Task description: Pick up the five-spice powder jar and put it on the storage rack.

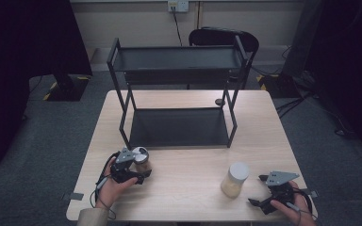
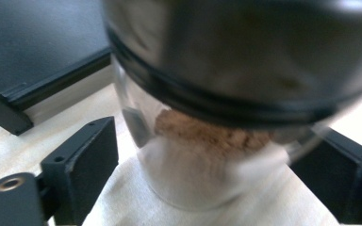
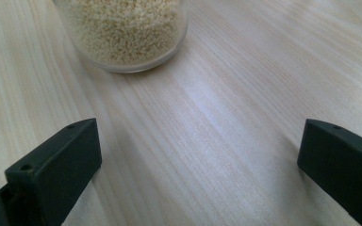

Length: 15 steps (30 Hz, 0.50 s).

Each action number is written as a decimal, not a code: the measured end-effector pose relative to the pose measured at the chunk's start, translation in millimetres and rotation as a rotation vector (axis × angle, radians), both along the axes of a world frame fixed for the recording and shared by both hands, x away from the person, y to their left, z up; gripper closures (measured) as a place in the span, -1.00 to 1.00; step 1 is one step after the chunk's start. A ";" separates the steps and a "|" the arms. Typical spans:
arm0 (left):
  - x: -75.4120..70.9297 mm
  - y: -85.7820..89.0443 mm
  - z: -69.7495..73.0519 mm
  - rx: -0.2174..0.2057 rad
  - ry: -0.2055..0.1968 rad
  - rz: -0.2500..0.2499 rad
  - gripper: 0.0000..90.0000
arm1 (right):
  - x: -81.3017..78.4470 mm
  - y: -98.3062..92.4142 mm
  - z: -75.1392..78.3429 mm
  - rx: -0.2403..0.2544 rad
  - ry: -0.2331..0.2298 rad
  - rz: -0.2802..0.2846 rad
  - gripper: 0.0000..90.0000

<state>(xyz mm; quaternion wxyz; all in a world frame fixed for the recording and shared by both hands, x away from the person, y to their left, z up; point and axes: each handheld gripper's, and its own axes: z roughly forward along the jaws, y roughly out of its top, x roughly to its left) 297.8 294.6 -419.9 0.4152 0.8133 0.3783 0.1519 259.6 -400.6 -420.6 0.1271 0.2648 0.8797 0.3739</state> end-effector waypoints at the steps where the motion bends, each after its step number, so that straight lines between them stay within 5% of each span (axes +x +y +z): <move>1: 1.1 0.6 -0.9 -0.010 -0.006 -0.001 -0.68 | 0.0 0.0 0.0 0.000 0.000 0.000 -1.00; 15: 6.6 -3.6 0.8 -0.005 -0.019 -0.020 -0.37 | 0.0 0.1 0.0 0.000 0.000 -0.002 -1.00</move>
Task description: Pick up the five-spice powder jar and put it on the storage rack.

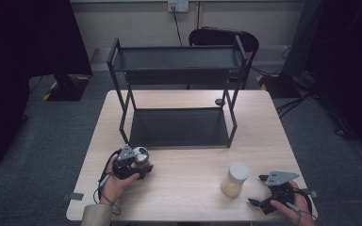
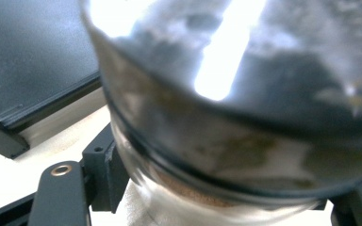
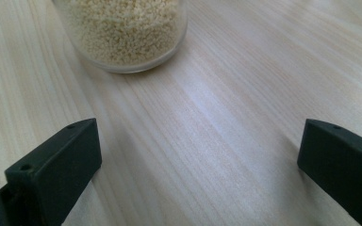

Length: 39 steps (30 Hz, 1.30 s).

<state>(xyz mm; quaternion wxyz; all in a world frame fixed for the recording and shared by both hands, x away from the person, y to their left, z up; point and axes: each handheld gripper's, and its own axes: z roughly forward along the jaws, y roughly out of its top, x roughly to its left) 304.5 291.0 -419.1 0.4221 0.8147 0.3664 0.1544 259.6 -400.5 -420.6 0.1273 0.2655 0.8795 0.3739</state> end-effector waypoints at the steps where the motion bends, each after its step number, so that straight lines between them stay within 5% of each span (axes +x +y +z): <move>1: 0.0 -0.2 0.9 0.006 -0.002 -0.004 -0.36 | 0.0 0.0 0.0 0.000 0.000 0.000 -1.00; 15: 2.8 -3.5 13.5 0.018 0.002 0.002 -0.34 | 0.1 0.0 0.1 0.000 0.001 0.000 -1.00; 22: 12.1 -6.3 30.5 -0.012 0.022 -0.023 -0.34 | 0.1 0.0 0.1 0.000 0.000 0.000 -1.00; 39: 39.7 -16.8 76.2 -0.010 0.038 -0.066 -0.33 | 0.1 0.0 0.1 0.000 0.001 0.000 -1.00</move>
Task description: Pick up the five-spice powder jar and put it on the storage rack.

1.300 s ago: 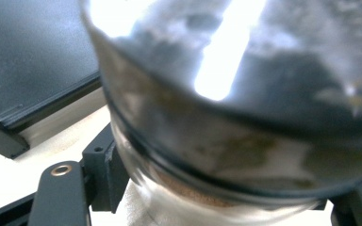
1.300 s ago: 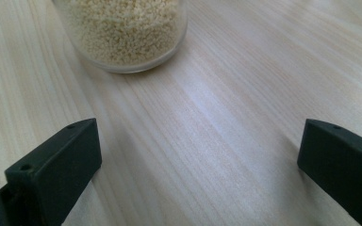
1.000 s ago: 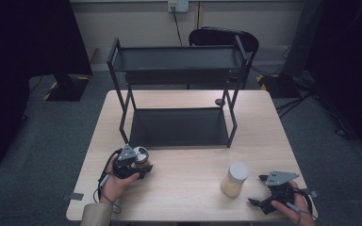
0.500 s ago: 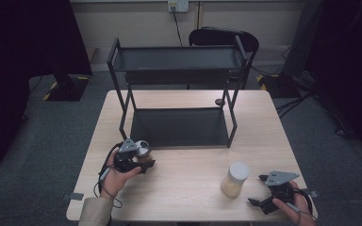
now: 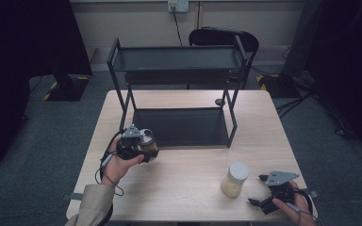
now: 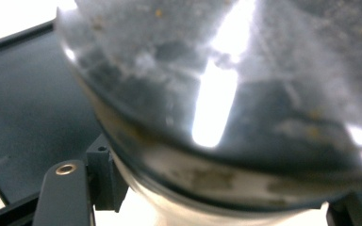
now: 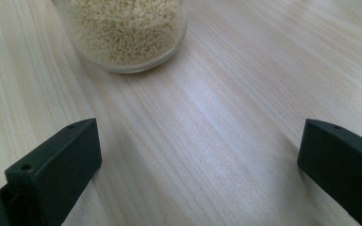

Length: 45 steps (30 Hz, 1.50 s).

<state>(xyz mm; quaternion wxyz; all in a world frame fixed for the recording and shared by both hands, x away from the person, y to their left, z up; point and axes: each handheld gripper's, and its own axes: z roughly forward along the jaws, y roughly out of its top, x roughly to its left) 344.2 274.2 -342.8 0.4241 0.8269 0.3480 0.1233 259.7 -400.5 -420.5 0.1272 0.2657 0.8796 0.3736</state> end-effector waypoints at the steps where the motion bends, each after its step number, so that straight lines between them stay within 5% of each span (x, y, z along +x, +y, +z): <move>1: 1.5 0.1 2.2 -0.003 0.004 0.003 -0.33 | 0.0 0.0 0.0 0.000 0.000 0.000 -1.00; 45: 25.4 -18.2 109.8 0.047 -0.038 0.001 -0.33 | 0.0 0.0 0.1 0.000 0.000 0.000 -1.00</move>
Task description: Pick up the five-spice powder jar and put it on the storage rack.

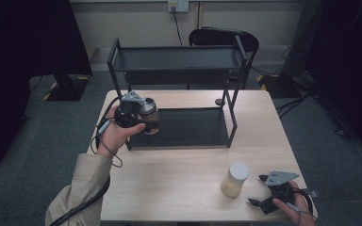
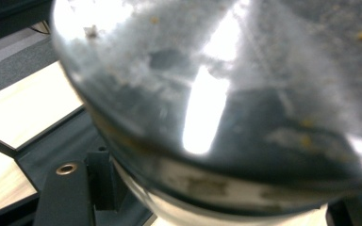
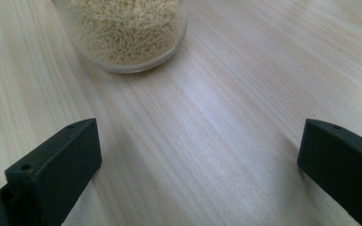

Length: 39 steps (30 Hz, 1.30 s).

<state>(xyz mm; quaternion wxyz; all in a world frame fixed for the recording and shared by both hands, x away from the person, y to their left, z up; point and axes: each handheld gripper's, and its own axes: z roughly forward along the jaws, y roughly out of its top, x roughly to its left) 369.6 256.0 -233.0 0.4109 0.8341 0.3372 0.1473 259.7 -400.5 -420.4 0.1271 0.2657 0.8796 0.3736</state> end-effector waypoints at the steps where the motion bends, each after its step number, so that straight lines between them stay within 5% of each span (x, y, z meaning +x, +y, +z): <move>1: 0.0 -0.1 2.0 0.000 -0.001 0.000 -0.33 | 0.0 0.0 0.0 0.000 0.000 0.000 -1.00; 30: 11.0 -1.2 54.4 0.016 -0.012 -0.003 -0.33 | 0.0 0.0 -0.1 0.001 0.000 0.000 -1.00; 39: 14.2 -6.2 80.4 0.025 -0.025 -0.014 -0.33 | 0.1 0.1 0.2 -0.001 0.001 0.000 -1.00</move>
